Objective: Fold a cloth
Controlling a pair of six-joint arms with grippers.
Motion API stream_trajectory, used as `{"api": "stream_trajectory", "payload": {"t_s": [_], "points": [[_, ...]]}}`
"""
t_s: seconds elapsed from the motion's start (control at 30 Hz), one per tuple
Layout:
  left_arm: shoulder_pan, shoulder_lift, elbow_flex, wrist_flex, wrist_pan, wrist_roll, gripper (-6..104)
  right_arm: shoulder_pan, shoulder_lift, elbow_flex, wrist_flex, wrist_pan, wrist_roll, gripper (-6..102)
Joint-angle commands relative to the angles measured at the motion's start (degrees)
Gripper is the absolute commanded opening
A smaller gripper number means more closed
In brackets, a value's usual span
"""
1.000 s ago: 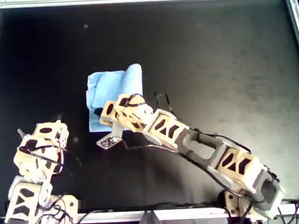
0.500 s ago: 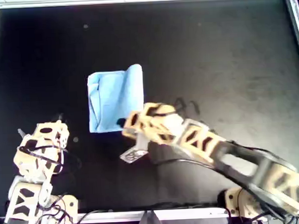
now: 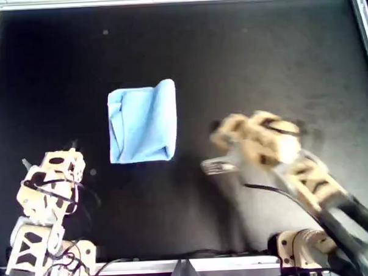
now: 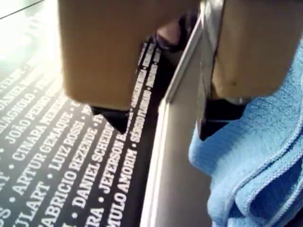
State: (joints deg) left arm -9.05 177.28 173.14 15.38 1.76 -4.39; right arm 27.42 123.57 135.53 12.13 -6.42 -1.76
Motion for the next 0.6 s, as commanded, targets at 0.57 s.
{"api": "stream_trajectory", "payload": {"t_s": [0.57], "points": [[1.0, 1.1, -0.9, -0.1, 0.6, -0.4, 52, -34.2, 54.8, 38.3, -2.3, 0.2, -0.26, -1]]}}
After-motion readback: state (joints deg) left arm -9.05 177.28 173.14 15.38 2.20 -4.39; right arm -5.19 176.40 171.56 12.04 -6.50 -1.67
